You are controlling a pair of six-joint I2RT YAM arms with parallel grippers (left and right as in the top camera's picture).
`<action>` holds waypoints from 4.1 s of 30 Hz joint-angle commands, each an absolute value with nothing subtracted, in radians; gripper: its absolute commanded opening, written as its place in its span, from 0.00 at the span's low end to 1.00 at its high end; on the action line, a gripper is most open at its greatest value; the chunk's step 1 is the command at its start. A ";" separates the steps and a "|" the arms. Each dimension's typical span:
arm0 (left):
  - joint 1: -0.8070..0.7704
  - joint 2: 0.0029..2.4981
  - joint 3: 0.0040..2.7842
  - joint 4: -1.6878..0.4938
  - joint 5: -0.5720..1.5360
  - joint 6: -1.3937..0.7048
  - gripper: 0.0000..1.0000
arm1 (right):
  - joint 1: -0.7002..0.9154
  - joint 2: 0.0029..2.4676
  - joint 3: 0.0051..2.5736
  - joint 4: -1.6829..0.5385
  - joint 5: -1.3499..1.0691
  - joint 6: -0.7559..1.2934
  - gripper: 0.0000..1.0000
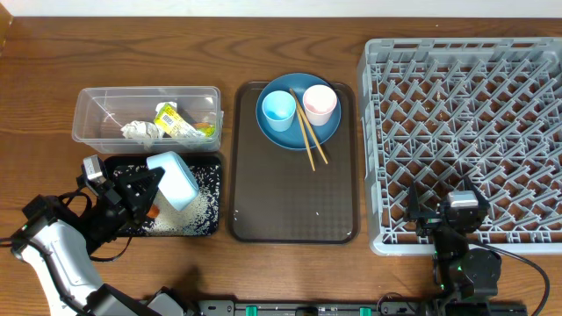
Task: Sort waste into correct bins and load items into the dishwasher rack
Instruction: 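Hold the bowl inverted to pour the rice onto the black tray, then carry the empty bowl right and set it on the brown tray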
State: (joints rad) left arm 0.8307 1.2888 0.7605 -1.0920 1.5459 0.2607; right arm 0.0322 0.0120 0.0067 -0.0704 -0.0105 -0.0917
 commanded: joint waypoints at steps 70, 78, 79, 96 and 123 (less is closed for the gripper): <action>0.205 1.275 0.983 -0.883 0.863 -0.155 0.06 | 0.025 0.012 0.006 -0.075 -0.008 -0.102 0.99; -0.194 1.275 0.983 -0.797 0.491 -0.305 0.06 | 0.025 0.012 0.006 -0.075 -0.008 -0.102 0.99; -0.235 1.275 0.983 -0.790 0.448 -0.321 0.06 | 0.025 0.012 0.006 -0.075 -0.008 -0.102 0.99; -0.771 1.341 0.953 -0.633 -0.042 -0.443 0.06 | 0.025 0.012 0.006 -0.075 -0.008 -0.102 0.99; -0.818 1.523 0.953 -0.555 0.015 -0.496 0.13 | 0.025 0.012 0.006 -0.075 -0.008 -0.102 0.99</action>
